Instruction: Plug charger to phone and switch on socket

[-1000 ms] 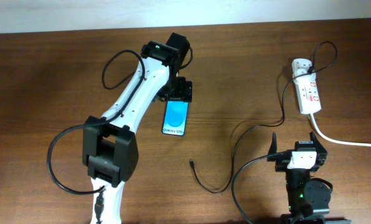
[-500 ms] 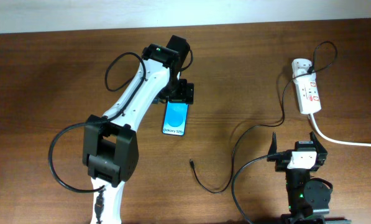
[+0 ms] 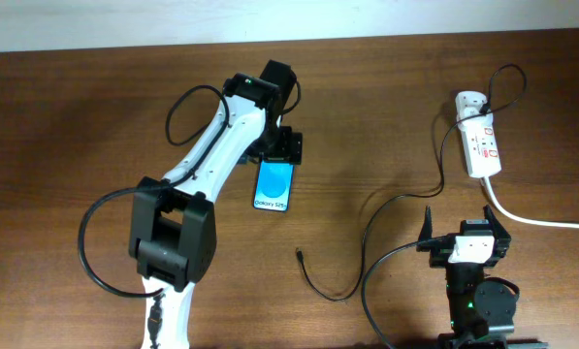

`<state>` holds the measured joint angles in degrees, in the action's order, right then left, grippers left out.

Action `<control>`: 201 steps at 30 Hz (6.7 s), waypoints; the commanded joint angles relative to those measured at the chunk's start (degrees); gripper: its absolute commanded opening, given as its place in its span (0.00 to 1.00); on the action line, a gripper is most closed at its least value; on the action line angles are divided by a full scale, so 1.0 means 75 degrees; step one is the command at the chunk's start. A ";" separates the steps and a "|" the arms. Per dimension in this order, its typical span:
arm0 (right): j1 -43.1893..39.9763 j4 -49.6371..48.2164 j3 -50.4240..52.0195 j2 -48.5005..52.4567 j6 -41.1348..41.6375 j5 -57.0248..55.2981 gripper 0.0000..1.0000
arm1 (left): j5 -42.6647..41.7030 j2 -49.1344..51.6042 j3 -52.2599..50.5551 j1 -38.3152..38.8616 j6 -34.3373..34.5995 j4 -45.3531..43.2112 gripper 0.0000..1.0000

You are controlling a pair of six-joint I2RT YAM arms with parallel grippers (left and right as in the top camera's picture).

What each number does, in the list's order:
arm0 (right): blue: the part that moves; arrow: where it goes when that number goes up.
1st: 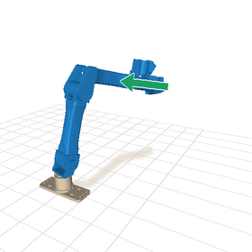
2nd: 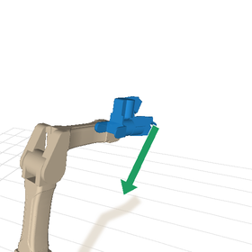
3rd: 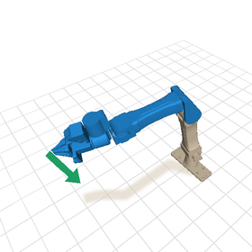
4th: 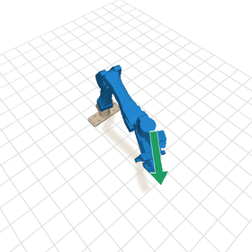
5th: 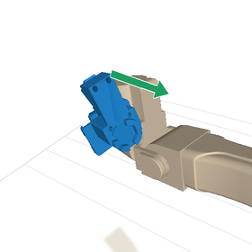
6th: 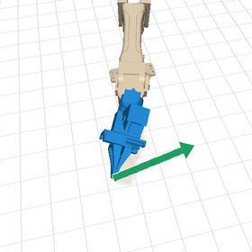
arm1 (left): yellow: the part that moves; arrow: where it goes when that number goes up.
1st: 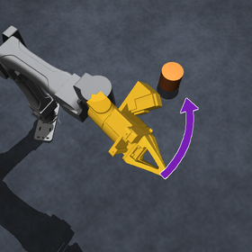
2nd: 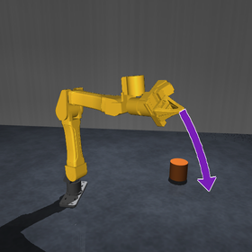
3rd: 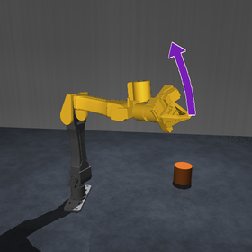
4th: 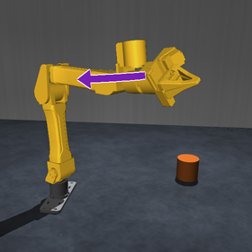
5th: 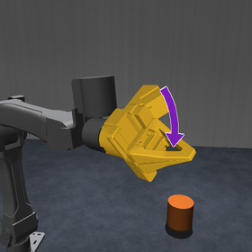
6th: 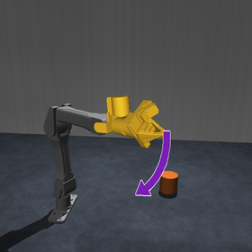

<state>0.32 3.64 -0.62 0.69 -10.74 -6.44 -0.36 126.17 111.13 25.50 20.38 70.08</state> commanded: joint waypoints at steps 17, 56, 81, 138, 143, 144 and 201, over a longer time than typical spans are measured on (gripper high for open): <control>0.0050 0.0058 0.0041 -0.0044 0.0003 -0.0117 0.98 | 0.0029 0.0079 -0.1072 0.0082 -0.0035 -0.1399 0.99; 0.0050 0.0058 0.0041 -0.0044 0.0003 -0.0117 0.98 | 0.1029 0.0087 -0.1880 0.0373 0.0367 -0.2206 0.99; 0.0050 0.0058 0.0041 -0.0044 0.0003 -0.0117 0.98 | 0.0405 0.0198 -0.1944 0.0379 0.0364 -0.2229 0.99; 0.0050 0.0058 0.0041 -0.0044 0.0003 -0.0117 0.98 | 0.0361 0.0635 -0.1944 0.0192 -0.0595 -0.2401 0.95; 0.0050 0.0058 0.0041 -0.0044 0.0003 -0.0117 0.98 | 0.0361 0.0635 -0.1944 0.0192 -0.0592 -0.2401 0.90; 0.0050 0.0058 0.0041 -0.0044 0.0003 -0.0117 0.98 | 0.0361 0.0635 -0.1944 0.0192 -0.0592 -0.2401 0.90; 0.0050 0.0058 0.0041 -0.0044 0.0003 -0.0117 0.98 | -0.5056 0.0632 -0.0198 -0.0685 -0.0970 -0.0641 0.74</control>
<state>0.32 3.64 -0.62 0.69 -10.70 -6.44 -23.31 130.63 107.90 22.83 15.70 65.08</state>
